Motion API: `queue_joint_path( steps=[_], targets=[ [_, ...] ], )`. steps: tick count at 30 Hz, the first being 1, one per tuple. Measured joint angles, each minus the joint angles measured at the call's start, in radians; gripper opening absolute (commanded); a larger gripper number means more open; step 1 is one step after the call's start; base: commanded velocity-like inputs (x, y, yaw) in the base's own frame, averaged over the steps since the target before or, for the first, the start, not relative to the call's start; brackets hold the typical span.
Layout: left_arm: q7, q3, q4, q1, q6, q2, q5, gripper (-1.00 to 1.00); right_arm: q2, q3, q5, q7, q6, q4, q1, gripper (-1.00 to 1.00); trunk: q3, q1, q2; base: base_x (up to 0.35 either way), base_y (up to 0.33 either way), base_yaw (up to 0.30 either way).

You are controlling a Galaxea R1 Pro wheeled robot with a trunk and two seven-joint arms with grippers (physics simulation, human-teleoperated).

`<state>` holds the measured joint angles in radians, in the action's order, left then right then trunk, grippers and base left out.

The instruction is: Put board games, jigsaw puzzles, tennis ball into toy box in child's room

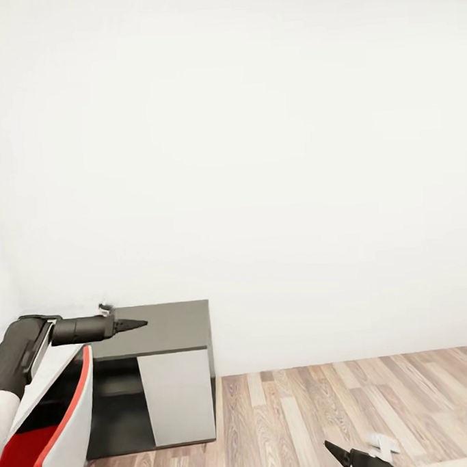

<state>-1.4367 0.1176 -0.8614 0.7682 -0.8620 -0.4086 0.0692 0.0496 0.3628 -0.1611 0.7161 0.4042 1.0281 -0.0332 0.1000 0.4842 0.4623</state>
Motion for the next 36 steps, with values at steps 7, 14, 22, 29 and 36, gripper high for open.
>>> queue_joint_path(
  steps=[7,14,22,29,36],
  targets=[
    [0.378,-0.001,0.038,-0.067,0.017,0.133,0.055,1.0,-0.001,-0.001,0.011,-0.008,-0.002,-0.009,0.0,1.0,0.007,0.0,0.0,0.0,0.0,-0.252],
    [0.71,-0.001,0.207,-0.133,0.156,0.206,0.065,1.0,-0.003,-0.005,0.019,-0.027,-0.014,-0.086,-0.008,1.0,0.014,0.0,0.0,0.0,0.0,-0.247],
    [1.0,-0.001,0.58,-0.165,0.417,0.224,0.063,1.0,-0.012,-0.061,0.044,-0.185,-0.007,-0.169,-0.027,1.0,0.013,0.0,0.0,0.0,0.0,-0.098],
    [1.176,0.0,0.792,-0.2,0.619,0.23,0.061,1.0,-0.016,-0.163,0.059,-0.329,-0.012,-0.27,-0.029,1.0,0.004,0.0,0.0,0.0,0.0,-0.013],
    [1.309,0.002,0.839,-0.281,0.69,0.241,0.054,1.0,-0.017,-0.243,0.063,-0.404,-0.019,-0.337,-0.03,1.0,-0.008,0.0,0.0,0.0,0.0,-0.002]
  ],
)
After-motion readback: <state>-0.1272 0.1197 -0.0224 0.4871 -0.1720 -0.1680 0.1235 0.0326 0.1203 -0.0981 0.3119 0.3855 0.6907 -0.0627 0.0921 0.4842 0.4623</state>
